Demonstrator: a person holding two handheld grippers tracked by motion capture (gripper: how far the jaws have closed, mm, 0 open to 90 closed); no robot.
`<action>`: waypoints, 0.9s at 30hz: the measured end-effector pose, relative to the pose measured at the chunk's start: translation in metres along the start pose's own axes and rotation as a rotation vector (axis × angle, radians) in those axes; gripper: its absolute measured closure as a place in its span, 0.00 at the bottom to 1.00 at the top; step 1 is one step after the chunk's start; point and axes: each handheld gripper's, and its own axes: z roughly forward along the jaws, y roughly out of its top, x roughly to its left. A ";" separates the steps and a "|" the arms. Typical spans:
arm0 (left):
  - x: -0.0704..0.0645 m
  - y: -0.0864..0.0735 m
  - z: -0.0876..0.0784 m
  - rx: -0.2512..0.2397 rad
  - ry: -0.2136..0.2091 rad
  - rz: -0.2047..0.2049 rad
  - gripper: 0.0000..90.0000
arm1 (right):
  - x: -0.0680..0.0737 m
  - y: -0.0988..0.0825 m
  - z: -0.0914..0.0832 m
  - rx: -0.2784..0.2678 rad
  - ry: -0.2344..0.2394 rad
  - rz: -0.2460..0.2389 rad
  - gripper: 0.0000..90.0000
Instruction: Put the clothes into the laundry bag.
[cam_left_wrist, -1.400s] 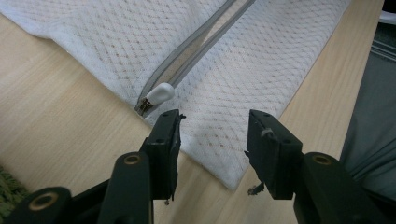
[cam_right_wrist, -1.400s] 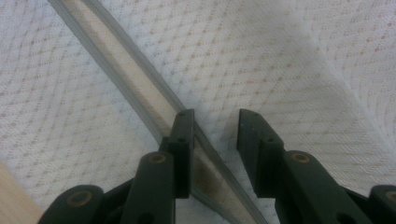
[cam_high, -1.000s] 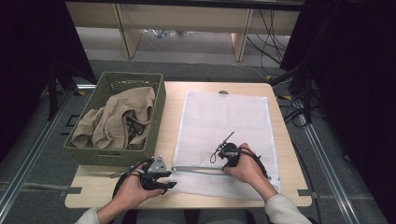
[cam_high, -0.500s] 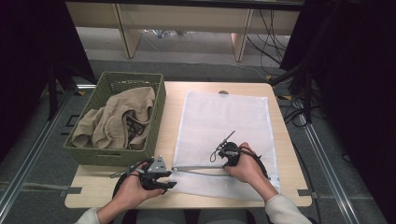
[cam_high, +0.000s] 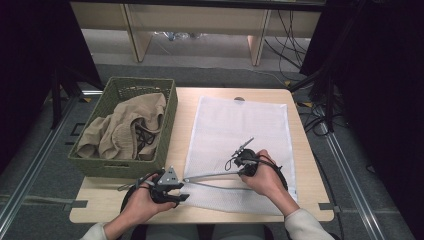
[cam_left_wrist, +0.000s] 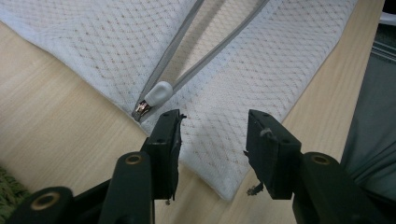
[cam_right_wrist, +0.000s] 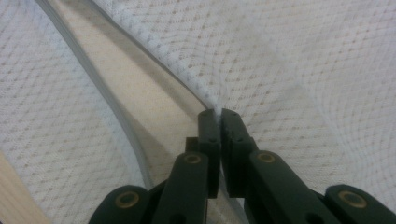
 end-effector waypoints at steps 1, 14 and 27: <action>0.000 0.000 -0.001 0.000 0.005 0.012 0.61 | 0.000 0.000 -0.002 -0.004 -0.003 -0.001 0.99; 0.002 0.002 -0.005 -0.064 0.028 -0.022 0.59 | 0.004 0.004 -0.024 -0.147 -0.094 -0.010 0.99; 0.002 0.004 -0.008 -0.097 0.037 -0.023 0.59 | 0.008 0.010 -0.033 -0.210 -0.126 -0.024 1.00</action>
